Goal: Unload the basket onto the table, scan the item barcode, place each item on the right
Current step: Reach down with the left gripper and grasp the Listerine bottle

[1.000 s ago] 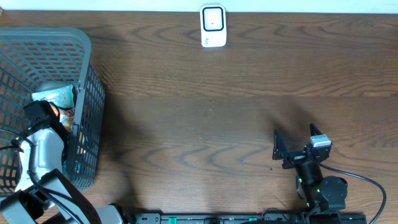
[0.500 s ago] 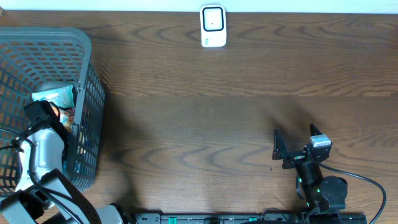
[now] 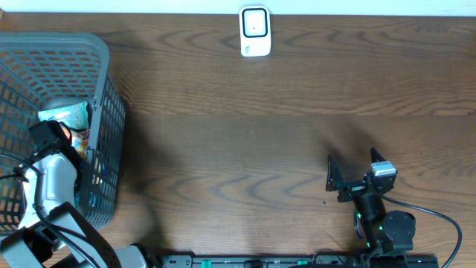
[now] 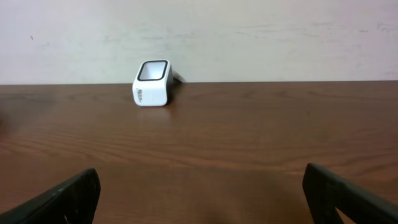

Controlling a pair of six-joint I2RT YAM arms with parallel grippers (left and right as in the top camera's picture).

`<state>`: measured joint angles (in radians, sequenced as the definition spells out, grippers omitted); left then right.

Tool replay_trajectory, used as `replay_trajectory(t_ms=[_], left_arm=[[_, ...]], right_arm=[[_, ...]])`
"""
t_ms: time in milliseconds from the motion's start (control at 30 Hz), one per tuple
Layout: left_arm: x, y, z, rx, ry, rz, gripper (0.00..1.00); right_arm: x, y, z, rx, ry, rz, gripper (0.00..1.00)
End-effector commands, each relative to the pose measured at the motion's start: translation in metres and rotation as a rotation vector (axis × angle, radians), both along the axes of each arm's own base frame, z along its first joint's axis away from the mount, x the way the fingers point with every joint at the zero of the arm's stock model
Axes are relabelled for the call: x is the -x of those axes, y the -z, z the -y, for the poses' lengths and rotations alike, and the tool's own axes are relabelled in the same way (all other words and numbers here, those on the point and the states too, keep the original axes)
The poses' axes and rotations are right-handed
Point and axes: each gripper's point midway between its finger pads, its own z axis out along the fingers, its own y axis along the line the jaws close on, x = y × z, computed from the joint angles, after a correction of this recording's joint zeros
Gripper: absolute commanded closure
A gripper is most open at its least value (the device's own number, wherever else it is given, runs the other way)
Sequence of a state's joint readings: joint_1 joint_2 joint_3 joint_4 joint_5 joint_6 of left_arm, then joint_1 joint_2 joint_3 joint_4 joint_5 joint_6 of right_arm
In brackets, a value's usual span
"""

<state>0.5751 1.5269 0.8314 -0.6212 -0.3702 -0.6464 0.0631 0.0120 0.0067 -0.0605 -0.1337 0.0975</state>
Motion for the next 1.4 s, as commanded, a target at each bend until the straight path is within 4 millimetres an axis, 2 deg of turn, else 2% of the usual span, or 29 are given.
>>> replay_trajectory(t_ms=[0, 100, 267, 367, 400, 433, 667, 933, 1067, 1367], left_arm=[[0.022, 0.053, 0.041, 0.229, -0.020, -0.052, 0.03], [0.021, 0.053, 0.040, 0.226, -0.020, -0.047, 0.11], [0.019, 0.054, 0.042, 0.237, -0.019, -0.034, 0.16], [0.015, 0.055, 0.044, 0.251, -0.020, -0.016, 0.14], [0.015, 0.055, 0.044, 0.255, -0.020, -0.015, 0.05], [0.016, 0.055, 0.046, 0.262, -0.021, -0.019, 0.02], [0.034, 0.054, 0.058, 0.288, -0.176, -0.049, 0.02], [0.034, 0.056, 0.078, 0.380, -0.298, -0.009, 0.02], [0.040, 0.056, 0.082, 0.374, -0.392, -0.009, 0.02], [0.047, 0.078, 0.087, 0.359, -0.415, 0.030, 0.02]], right_arm=[[0.000, 0.000, -0.001, 0.009, -0.001, 0.002, 0.01], [0.000, 0.000, -0.001, 0.009, -0.001, 0.002, 0.01], [0.000, 0.000, -0.001, 0.009, -0.001, 0.002, 0.01], [0.000, 0.000, -0.001, 0.009, -0.001, 0.002, 0.01], [0.000, 0.000, -0.001, 0.009, -0.001, 0.002, 0.01], [0.000, 0.000, -0.001, 0.009, -0.001, 0.002, 0.01], [0.000, 0.000, -0.001, 0.009, -0.001, 0.002, 0.01], [0.000, 0.000, -0.001, 0.009, -0.001, 0.002, 0.01], [0.000, 0.000, -0.001, 0.009, -0.001, 0.002, 0.01], [0.000, 0.000, -0.001, 0.009, -0.001, 0.002, 0.01]])
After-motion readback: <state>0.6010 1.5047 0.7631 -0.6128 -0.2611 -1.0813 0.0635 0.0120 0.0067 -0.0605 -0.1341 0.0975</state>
